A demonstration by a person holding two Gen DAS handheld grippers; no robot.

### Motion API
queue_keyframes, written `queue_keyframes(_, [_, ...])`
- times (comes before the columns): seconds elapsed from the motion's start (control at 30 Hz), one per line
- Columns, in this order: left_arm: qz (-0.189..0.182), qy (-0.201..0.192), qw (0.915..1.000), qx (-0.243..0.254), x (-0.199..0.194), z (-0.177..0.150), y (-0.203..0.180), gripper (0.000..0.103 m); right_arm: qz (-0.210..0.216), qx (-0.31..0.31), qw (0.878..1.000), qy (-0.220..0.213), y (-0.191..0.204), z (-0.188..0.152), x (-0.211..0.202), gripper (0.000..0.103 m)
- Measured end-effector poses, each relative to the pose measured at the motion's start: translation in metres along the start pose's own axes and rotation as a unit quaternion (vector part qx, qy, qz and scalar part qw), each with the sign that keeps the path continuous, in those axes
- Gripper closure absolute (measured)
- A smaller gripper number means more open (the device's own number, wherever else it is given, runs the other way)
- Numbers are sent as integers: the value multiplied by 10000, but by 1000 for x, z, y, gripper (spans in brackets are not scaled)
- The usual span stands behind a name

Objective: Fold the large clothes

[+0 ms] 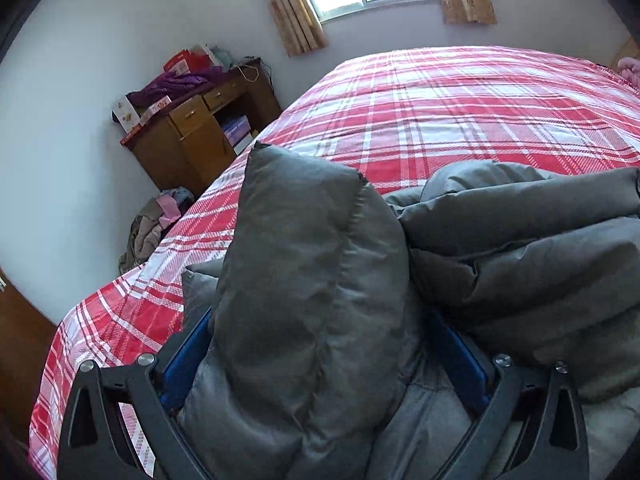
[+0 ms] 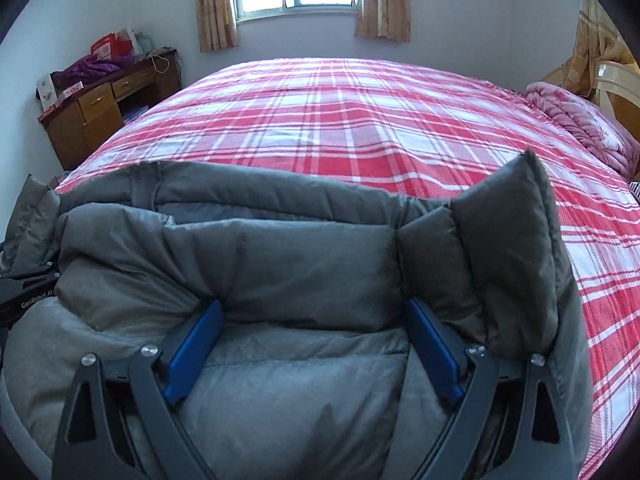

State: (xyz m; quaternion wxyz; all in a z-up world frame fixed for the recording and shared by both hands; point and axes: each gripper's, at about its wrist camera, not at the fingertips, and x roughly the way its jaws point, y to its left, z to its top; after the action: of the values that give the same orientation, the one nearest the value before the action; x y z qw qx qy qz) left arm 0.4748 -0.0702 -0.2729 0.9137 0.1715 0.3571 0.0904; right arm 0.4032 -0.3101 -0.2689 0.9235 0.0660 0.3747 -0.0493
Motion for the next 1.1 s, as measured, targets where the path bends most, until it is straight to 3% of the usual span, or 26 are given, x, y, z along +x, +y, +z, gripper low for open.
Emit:
queue_keyframes(0.63, [323, 109, 9989, 320, -8, 5, -5, 1, -306, -201, 9987, 361, 8, 2, 11, 6])
queue_keyframes(0.7, [279, 32, 9996, 47, -28, 11, 11, 1, -378, -276, 9977, 484, 11, 6, 9, 8])
queue_keyframes(0.73, [126, -215, 9994, -251, -45, 18, 26, 1, -472, -208, 9975, 475, 11, 10, 1, 16])
queue_keyframes(0.83, [125, -569, 9944, -879, -64, 33, 52, 1, -601, 259, 9976, -202, 19, 22, -41, 16])
queue_keyframes(0.87, [159, -538, 9940, -940, -61, 36, 53, 1, -582, 413, 9963, -474, 28, 29, -55, 16])
queue_keyframes(0.93, [445, -271, 9941, -949, -45, 41, 52, 1, -331, 566, 9963, -556, 45, 38, -59, 16])
queue_keyframes(1.03, [566, 218, 9939, -916, -12, 33, 46, 1, -354, 395, 9979, -380, 80, 45, -35, 17])
queue_keyframes(1.1, [745, 263, 9940, -762, 4, 22, 41, 1, -362, 326, 9987, -130, 90, 37, -15, 17])
